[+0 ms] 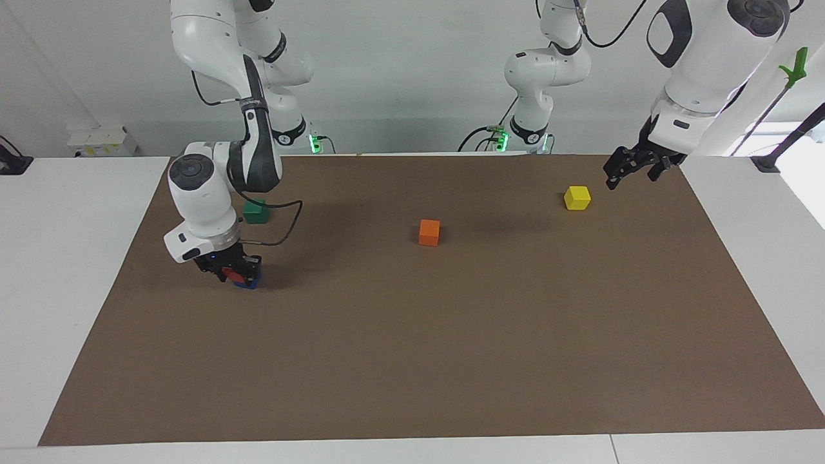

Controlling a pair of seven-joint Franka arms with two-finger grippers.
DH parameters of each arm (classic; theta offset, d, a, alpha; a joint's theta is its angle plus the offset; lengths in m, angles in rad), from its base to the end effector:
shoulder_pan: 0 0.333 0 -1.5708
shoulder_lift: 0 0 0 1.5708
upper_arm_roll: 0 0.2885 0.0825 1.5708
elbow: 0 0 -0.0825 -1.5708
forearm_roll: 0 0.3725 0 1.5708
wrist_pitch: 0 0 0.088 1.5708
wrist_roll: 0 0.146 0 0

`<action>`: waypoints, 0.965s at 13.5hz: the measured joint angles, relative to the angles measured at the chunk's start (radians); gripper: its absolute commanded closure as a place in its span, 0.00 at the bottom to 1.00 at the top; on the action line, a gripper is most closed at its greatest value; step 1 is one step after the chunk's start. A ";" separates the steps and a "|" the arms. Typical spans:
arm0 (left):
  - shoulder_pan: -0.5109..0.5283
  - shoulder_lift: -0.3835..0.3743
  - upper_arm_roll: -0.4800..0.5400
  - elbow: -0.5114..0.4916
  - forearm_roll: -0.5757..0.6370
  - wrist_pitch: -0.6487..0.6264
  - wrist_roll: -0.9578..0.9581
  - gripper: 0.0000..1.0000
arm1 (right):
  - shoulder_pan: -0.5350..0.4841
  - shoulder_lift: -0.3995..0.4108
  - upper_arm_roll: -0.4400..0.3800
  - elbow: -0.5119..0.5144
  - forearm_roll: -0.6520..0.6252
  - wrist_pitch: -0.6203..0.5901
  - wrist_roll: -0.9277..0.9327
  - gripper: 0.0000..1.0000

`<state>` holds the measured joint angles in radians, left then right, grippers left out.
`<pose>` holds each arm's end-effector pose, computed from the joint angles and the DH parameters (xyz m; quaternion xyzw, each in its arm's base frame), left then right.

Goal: Transfer red block to right arm and stack on blue block
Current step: 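Lower the red cube onto the blue cube and open the right gripper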

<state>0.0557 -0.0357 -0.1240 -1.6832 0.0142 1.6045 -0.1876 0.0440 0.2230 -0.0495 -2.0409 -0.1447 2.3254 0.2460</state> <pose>0.5304 -0.0351 0.5282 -0.9980 -0.0593 0.0203 0.0120 0.5806 -0.0097 0.2819 0.9948 -0.0767 0.0375 0.0555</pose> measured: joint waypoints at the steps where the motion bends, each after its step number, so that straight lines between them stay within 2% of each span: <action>1: 0.000 0.000 -0.006 0.000 -0.001 -0.002 0.000 0.00 | 0.000 0.000 0.000 0.000 0.000 0.000 0.007 1.00; 3: -0.001 0.000 -0.015 0.000 -0.017 -0.005 0.000 0.00 | 0.000 0.000 0.000 0.000 0.000 0.000 0.017 1.00; 4: -0.001 0.000 -0.017 0.000 -0.023 -0.005 0.000 0.00 | 0.000 0.000 0.000 0.000 0.000 0.000 0.023 0.69; 5: -0.001 0.000 -0.017 0.000 -0.027 -0.005 0.001 0.00 | 0.000 0.000 0.000 0.000 0.000 0.000 0.031 0.09; 6: -0.001 0.000 -0.017 0.000 -0.028 -0.005 0.001 0.00 | 0.000 0.000 0.000 0.000 0.000 0.001 0.040 0.00; 13: -0.001 0.000 -0.017 0.000 -0.030 -0.006 0.001 0.00 | 0.000 0.000 0.000 0.000 0.000 0.001 0.042 0.00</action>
<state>0.0545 -0.0357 -0.1413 -1.6832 -0.0161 1.5987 -0.1868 0.0440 0.2231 -0.0492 -2.0409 -0.1447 2.3264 0.2883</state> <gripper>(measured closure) 0.000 0.000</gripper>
